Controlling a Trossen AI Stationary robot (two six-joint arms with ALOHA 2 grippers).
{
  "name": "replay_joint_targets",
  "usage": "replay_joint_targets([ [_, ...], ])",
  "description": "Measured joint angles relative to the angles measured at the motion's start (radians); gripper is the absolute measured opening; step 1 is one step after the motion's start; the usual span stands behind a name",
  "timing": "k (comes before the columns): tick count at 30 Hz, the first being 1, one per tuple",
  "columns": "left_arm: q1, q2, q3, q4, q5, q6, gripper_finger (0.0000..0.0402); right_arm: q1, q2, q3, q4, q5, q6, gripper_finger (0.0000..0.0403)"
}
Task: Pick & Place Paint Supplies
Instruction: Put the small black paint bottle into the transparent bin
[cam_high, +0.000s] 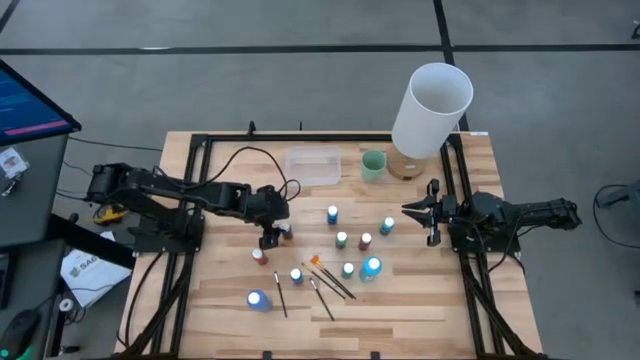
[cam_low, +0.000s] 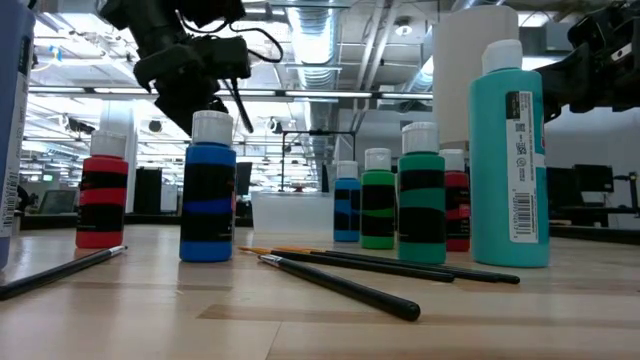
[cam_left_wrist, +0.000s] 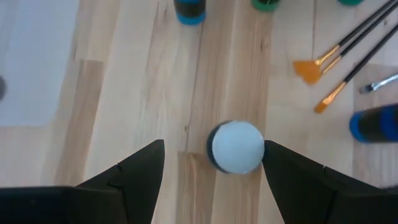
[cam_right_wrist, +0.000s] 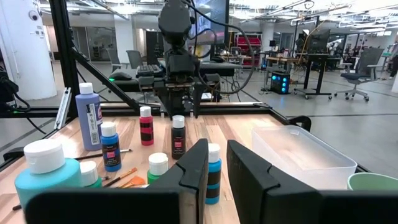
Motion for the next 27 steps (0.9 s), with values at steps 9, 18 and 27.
replay_joint_targets([
  [9, 0.000, 0.000, -0.005, 0.009, 0.015, 0.008, 0.0247, 0.000, 0.000, 0.000, 0.000, 0.000, 0.000, 0.0054],
  [18, 0.000, 0.000, -0.005, 0.010, 0.050, 0.008, 0.0178, 0.000, 0.000, 0.000, 0.000, 0.000, 0.000, 0.0054],
  [27, 0.000, 0.000, -0.005, 0.013, 0.050, 0.038, 0.0098, 0.000, 0.000, 0.000, 0.000, 0.000, 0.000, 0.0054],
])
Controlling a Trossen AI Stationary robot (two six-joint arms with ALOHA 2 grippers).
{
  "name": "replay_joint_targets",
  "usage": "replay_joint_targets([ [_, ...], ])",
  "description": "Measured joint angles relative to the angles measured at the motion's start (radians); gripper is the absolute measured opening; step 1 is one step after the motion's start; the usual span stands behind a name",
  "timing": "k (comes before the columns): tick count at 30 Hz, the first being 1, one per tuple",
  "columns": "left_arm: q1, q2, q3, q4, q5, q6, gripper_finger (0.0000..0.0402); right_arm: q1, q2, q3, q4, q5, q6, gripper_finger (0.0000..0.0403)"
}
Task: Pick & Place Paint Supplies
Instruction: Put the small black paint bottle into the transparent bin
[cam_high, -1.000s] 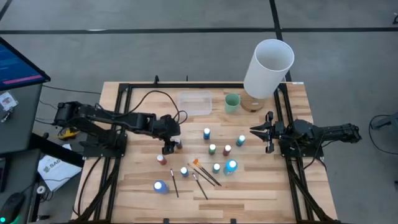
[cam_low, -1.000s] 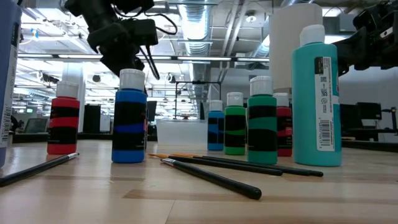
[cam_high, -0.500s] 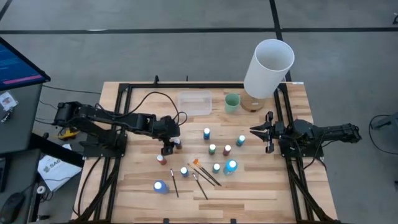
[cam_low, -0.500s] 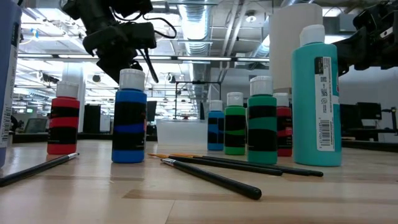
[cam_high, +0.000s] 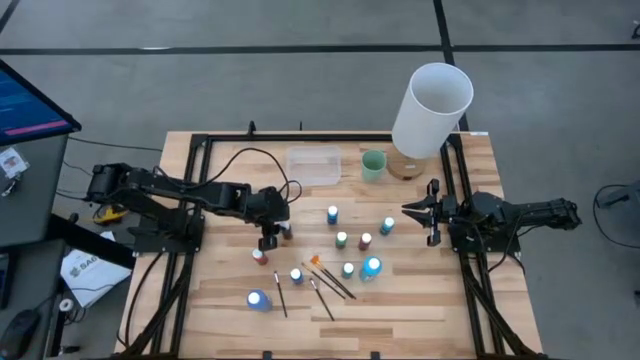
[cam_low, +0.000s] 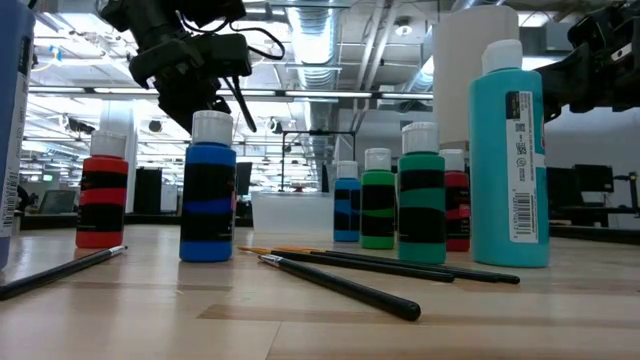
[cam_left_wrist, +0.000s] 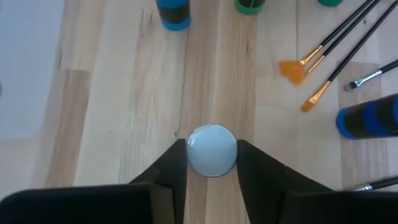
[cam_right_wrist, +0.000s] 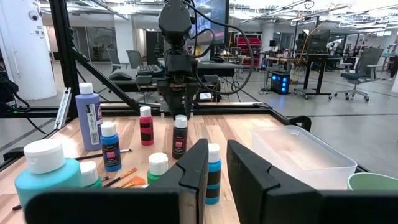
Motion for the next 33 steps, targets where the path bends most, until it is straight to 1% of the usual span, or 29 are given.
replay_joint_targets([
  [8, 0.000, 0.000, 0.000, 0.004, -0.005, 0.000, 0.0084, 0.000, 0.000, 0.000, 0.000, 0.000, 0.000, 0.0054],
  [14, 0.000, -0.002, 0.000, 0.014, -0.067, 0.000, 0.0068, 0.000, 0.000, 0.000, 0.000, 0.000, 0.000, 0.0054],
  [19, 0.000, -0.003, 0.000, 0.035, -0.087, 0.000, 0.0068, 0.000, 0.000, 0.000, 0.000, 0.000, 0.000, 0.0054],
  [23, 0.000, -0.004, 0.001, 0.083, -0.115, 0.020, 0.0068, 0.000, 0.000, 0.000, 0.000, 0.000, 0.000, 0.0054],
  [28, 0.012, -0.004, 0.070, 0.104, -0.128, 0.032, 0.0068, 0.000, 0.000, 0.000, 0.000, 0.000, 0.000, 0.0054],
  [33, 0.043, -0.004, 0.167, 0.109, -0.159, 0.095, 0.0068, 0.000, 0.000, 0.000, 0.000, 0.000, 0.000, 0.0054],
])
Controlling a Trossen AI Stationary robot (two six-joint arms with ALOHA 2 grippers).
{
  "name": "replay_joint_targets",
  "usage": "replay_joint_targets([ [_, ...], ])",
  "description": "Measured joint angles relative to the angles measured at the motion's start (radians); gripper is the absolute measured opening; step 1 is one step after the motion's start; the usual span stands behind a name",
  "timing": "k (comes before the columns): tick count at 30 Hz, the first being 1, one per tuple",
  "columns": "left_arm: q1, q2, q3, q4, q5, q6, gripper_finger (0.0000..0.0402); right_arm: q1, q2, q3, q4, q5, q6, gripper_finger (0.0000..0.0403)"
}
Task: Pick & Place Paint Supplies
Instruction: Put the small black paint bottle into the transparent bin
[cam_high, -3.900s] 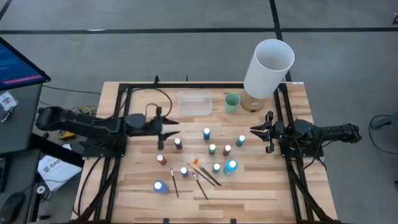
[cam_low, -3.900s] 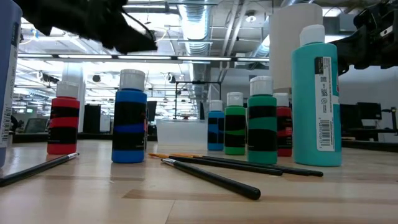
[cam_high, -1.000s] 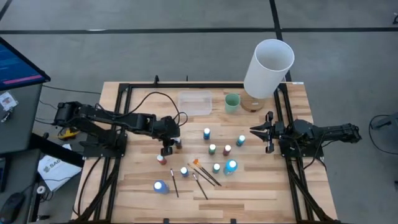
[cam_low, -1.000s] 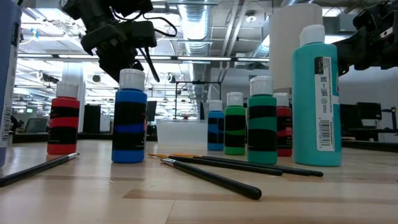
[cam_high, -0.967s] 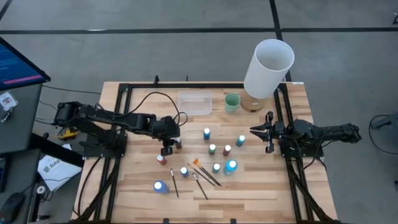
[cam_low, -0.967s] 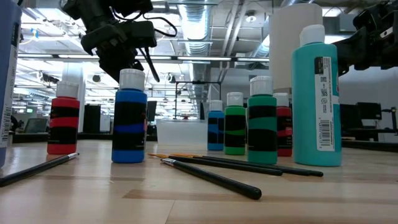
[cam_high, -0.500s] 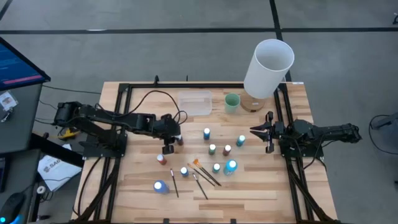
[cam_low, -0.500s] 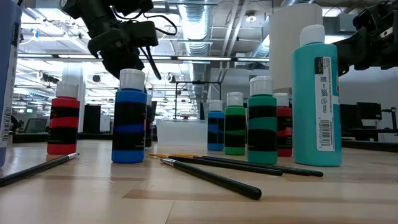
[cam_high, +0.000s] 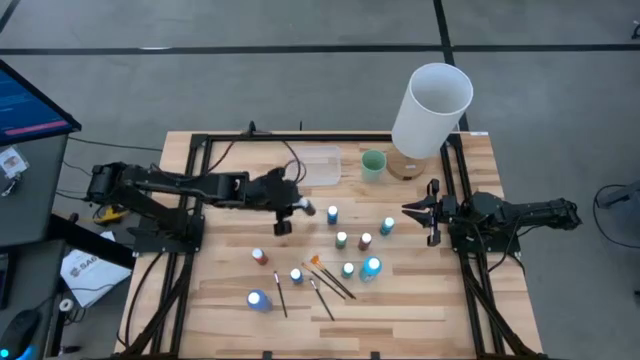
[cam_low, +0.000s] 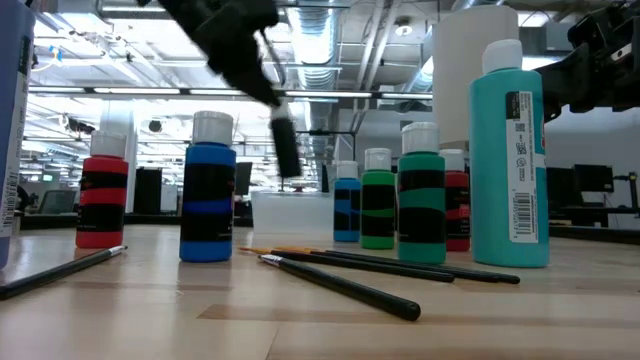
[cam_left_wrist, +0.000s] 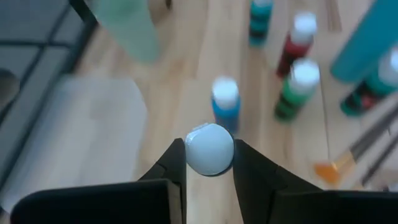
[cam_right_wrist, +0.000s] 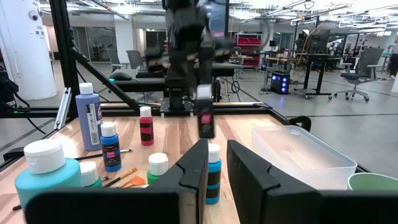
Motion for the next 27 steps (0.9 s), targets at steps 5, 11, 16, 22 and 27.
replay_joint_targets([
  [5, 0.074, 0.000, 0.071, -0.002, -0.004, 0.045, 0.0068, 0.000, 0.000, 0.000, 0.000, 0.000, 0.000, 0.0054],
  [11, 0.231, 0.000, 0.097, -0.003, -0.028, 0.097, 0.0068, 0.000, 0.000, 0.000, 0.000, 0.000, 0.000, 0.0054],
  [16, 0.381, 0.000, 0.094, -0.006, 0.020, 0.096, 0.0069, 0.000, 0.000, 0.000, 0.000, 0.000, 0.000, 0.0054],
  [22, 0.489, 0.041, 0.093, 0.007, 0.103, 0.106, 0.0070, 0.000, 0.000, 0.000, 0.000, 0.000, 0.000, 0.0054],
  [27, 0.518, 0.133, 0.093, 0.022, 0.126, 0.120, 0.0071, 0.000, 0.000, 0.000, 0.000, 0.000, 0.000, 0.0054],
])
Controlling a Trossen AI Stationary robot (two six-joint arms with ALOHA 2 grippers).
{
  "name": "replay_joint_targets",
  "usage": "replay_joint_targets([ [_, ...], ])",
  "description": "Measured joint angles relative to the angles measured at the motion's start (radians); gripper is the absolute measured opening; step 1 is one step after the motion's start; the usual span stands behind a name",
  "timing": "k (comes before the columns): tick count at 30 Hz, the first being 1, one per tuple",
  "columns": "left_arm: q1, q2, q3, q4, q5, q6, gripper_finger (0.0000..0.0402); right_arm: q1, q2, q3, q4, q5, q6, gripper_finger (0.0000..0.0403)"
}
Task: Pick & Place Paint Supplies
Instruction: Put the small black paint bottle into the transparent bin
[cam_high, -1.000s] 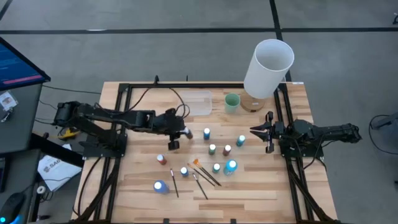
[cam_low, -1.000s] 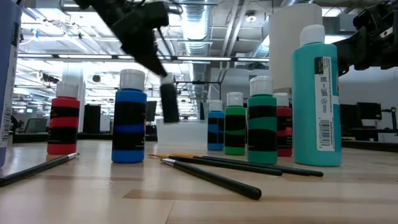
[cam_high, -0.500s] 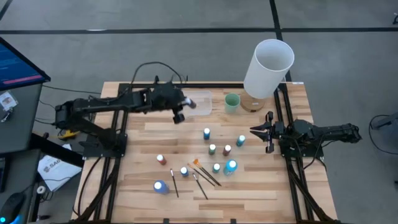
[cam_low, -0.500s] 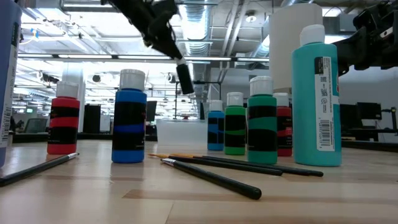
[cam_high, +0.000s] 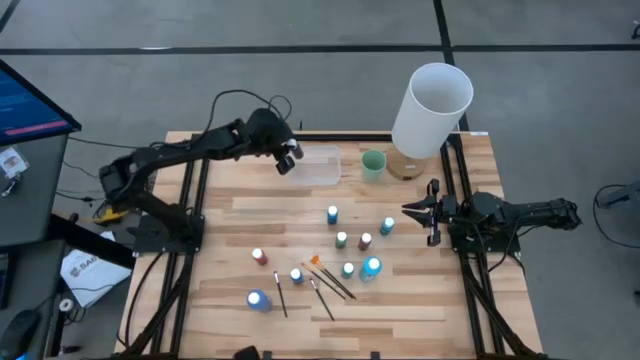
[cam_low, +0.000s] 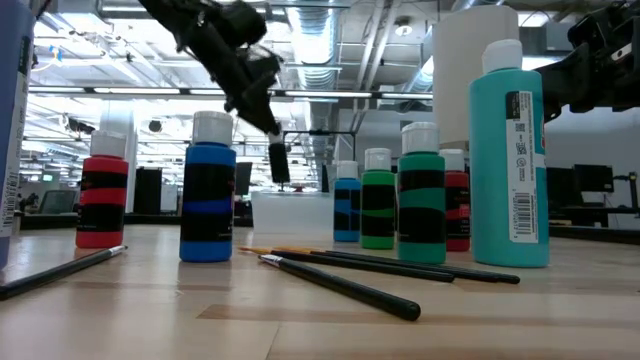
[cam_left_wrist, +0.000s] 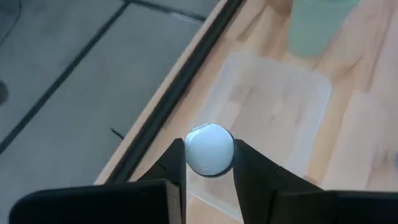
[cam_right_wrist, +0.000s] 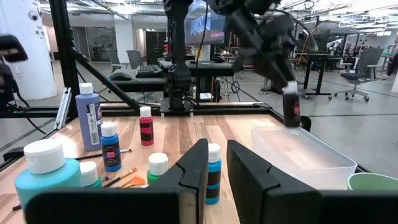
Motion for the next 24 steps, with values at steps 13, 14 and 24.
replay_joint_targets([
  [13, 0.025, 0.123, 0.000, 0.015, -0.007, 0.002, 0.0072, 0.000, 0.000, 0.000, 0.000, 0.000, 0.000, 0.0054],
  [14, 0.029, 0.127, 0.000, 0.015, -0.015, 0.003, 0.0072, 0.000, 0.000, 0.000, 0.000, 0.000, 0.000, 0.0054],
  [24, 0.051, 0.164, 0.000, 0.021, -0.010, 0.003, 0.0072, 0.000, 0.000, 0.000, 0.000, 0.000, 0.000, 0.0054],
])
